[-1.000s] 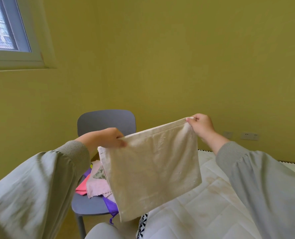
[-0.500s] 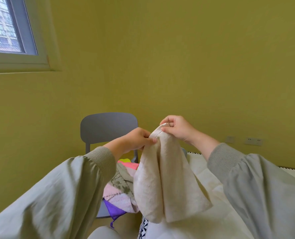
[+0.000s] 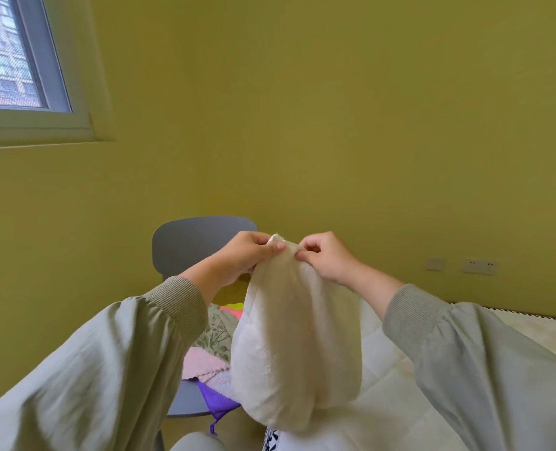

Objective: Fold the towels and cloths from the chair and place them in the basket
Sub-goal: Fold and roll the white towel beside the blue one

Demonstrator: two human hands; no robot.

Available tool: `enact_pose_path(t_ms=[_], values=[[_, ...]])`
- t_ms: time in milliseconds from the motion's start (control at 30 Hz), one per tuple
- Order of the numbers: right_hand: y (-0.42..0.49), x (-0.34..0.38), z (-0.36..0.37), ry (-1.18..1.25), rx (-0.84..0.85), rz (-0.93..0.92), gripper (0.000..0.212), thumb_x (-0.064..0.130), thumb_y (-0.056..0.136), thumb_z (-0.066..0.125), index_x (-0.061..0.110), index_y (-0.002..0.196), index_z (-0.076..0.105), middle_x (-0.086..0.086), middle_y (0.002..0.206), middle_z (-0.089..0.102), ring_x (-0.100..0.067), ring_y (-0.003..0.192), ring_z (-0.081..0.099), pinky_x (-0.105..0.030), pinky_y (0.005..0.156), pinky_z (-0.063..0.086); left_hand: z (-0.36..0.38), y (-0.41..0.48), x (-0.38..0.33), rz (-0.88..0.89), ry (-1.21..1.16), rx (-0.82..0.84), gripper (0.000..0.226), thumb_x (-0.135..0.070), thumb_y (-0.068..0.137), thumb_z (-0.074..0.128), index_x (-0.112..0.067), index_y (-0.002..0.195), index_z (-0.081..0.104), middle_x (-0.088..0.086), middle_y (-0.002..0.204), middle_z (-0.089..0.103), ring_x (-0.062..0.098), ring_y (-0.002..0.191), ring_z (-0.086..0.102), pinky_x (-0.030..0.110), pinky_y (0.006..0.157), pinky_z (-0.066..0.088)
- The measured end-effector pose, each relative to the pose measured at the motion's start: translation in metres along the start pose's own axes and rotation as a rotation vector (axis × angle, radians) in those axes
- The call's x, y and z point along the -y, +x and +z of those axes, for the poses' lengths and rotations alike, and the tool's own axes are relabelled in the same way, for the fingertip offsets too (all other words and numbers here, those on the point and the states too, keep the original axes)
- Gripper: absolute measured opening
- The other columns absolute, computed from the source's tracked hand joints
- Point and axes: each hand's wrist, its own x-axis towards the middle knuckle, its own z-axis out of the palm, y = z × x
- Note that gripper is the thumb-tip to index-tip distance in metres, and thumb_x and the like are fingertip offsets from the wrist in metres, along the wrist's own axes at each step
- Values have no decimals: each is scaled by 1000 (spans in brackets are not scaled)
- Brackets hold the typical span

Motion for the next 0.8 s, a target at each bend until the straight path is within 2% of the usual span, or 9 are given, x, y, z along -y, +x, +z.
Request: enact_pose_path(t_ms=[100, 200, 267, 333, 433, 533, 667, 733, 800], values=[[2, 6, 0, -20, 18, -9, 14, 7, 86, 63, 12, 73, 63, 3, 64, 54, -8, 62, 44, -25, 61, 37, 1, 1, -3, 48, 33, -133, 27, -30, 89, 66, -3, 88, 70, 5, 74, 63, 18, 68, 58, 35, 70, 51], [0, 4, -4, -154, 125, 16, 14, 0, 81, 61, 13, 75, 60, 0, 69, 53, -12, 66, 45, -24, 56, 35, 8, 1, -3, 103, 62, -274, 33, -28, 92, 61, 4, 82, 61, 6, 69, 51, 18, 63, 49, 30, 60, 43], [-1, -9, -3, -331, 200, 109, 20, -2, 80, 58, 14, 68, 56, -1, 70, 54, -16, 70, 48, -23, 52, 34, 12, 1, -1, 147, 96, -359, 36, -25, 93, 58, -2, 68, 46, 3, 63, 38, 17, 59, 36, 28, 55, 31], [-3, -29, -3, -425, 210, 229, 28, 1, 80, 62, 18, 60, 51, 0, 67, 53, -16, 73, 50, -23, 51, 34, 12, 0, 2, 173, 159, -447, 39, -23, 94, 55, -13, 63, 33, -1, 59, 30, 14, 55, 28, 28, 51, 22], [-7, -55, -12, -466, 111, 369, 26, 11, 79, 70, 18, 59, 56, 3, 61, 51, -17, 71, 54, -24, 53, 35, 2, -1, 8, 174, 194, -578, 39, -22, 96, 51, -15, 61, 34, -3, 58, 35, 13, 53, 30, 28, 50, 24], [-12, -67, -26, -480, 7, 482, 24, 18, 81, 69, 17, 60, 58, 0, 58, 54, -19, 58, 55, -23, 50, 35, -14, -3, 14, 140, 173, -676, 38, -23, 97, 49, -18, 61, 37, -3, 59, 38, 13, 54, 33, 29, 51, 26], [-8, -76, -38, -501, -171, 535, 19, 19, 81, 68, 11, 65, 65, -4, 63, 57, -23, 63, 54, -25, 57, 38, -26, -3, 17, 117, 184, -720, 37, -24, 98, 48, -16, 63, 38, -3, 59, 37, 13, 54, 32, 28, 51, 25], [-5, -76, -41, -417, -293, 529, 22, 17, 82, 67, 10, 62, 63, -4, 59, 54, -23, 59, 49, -24, 54, 35, -29, -3, 18, 98, 165, -747, 38, -23, 98, 47, -16, 62, 37, -3, 60, 37, 12, 54, 32, 27, 50, 24], [-3, -75, -44, -219, -382, 526, 31, 18, 83, 69, 12, 55, 56, -2, 55, 49, -18, 54, 43, -24, 49, 31, -33, -4, 19, 82, 147, -757, 36, -24, 99, 46, -17, 63, 40, -4, 61, 39, 11, 55, 34, 26, 50, 26]])
